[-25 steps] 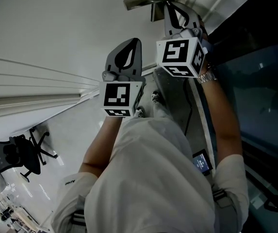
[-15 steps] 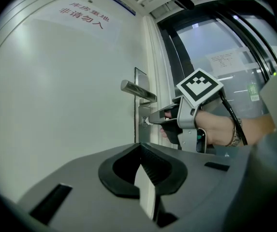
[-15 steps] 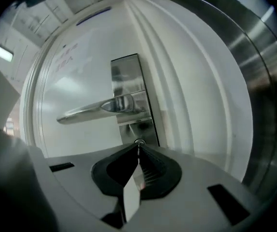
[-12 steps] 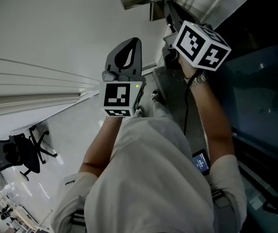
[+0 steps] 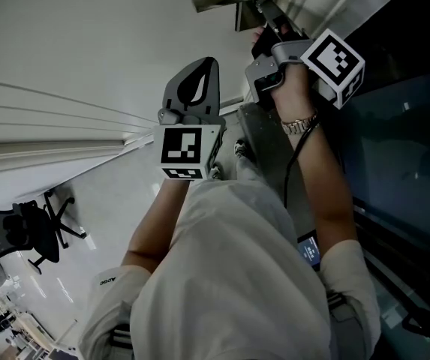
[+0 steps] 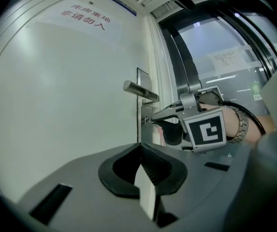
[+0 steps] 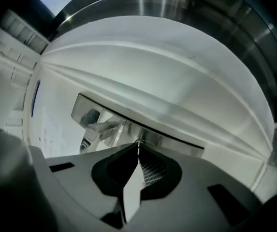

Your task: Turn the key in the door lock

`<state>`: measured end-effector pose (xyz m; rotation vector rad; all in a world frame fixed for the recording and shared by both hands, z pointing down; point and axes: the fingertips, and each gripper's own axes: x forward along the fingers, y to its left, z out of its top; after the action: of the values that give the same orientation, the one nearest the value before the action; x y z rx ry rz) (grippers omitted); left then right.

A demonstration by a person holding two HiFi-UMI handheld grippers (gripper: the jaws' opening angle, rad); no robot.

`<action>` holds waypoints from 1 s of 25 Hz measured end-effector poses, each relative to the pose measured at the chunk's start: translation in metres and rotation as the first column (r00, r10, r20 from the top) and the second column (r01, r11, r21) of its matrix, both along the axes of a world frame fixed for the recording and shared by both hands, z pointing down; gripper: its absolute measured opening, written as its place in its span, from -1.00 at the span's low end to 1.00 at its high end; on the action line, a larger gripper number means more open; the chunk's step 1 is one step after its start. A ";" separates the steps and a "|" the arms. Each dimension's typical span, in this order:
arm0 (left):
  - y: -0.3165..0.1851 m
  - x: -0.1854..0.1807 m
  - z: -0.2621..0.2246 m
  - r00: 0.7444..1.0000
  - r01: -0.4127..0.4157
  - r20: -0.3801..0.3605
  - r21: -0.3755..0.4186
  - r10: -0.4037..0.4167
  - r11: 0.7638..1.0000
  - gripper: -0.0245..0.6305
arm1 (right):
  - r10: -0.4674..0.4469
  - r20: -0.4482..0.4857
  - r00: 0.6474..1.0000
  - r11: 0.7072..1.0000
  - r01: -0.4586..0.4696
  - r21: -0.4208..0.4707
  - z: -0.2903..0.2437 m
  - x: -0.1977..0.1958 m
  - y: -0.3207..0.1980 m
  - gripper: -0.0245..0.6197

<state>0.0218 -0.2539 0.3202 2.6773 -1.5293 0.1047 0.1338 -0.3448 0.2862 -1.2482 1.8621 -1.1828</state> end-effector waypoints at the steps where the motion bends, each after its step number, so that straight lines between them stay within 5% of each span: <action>1: 0.000 0.000 0.000 1.000 0.000 0.000 0.000 0.000 1.000 -0.90 | -0.005 0.057 0.998 1.000 0.006 -0.014 0.001 0.001 0.000 -0.89; 4: 0.001 0.001 -0.001 1.000 -0.001 0.001 0.003 0.001 1.000 -0.90 | -0.034 0.111 0.993 0.999 0.036 -0.020 0.002 0.001 -0.001 -0.89; 7: 0.001 0.001 0.000 1.000 -0.002 0.004 0.001 0.002 1.000 -0.90 | -0.049 -0.006 0.999 0.999 0.049 0.024 -0.003 0.001 0.000 -0.84; 10: 0.001 0.001 0.000 1.000 -0.003 0.008 0.000 0.003 1.000 -0.90 | -0.059 -0.093 0.994 0.996 0.064 0.061 -0.007 0.005 0.001 -0.57; 13: 0.001 0.002 0.001 1.000 -0.005 0.009 0.000 0.005 1.000 -0.90 | -0.059 -0.325 0.944 0.990 0.098 0.103 -0.009 0.006 0.002 -0.49; 16: -0.001 0.002 0.002 1.000 -0.006 0.009 -0.003 0.006 1.000 -0.90 | -0.028 -0.616 0.788 0.977 0.152 0.150 -0.013 0.003 0.007 -0.45; 19: -0.002 0.003 0.003 1.000 -0.009 0.009 -0.004 0.009 1.000 -0.90 | -0.024 -0.799 0.600 0.962 0.233 0.146 -0.012 -0.008 0.011 -0.41; 22: -0.002 0.005 0.002 1.000 -0.014 0.009 0.000 0.014 1.000 -0.90 | 0.051 -0.947 0.317 0.950 0.278 0.144 -0.010 -0.016 0.014 -0.41; 25: -0.002 0.005 0.001 1.000 -0.016 0.010 0.001 0.016 1.000 -0.90 | 0.150 -0.988 0.040 0.945 0.288 0.156 -0.010 -0.021 0.016 -0.41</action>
<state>0.0271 -0.2562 0.3210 2.6944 -1.5112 0.1184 0.1125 -0.3290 0.2767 -2.0483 2.9192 0.3976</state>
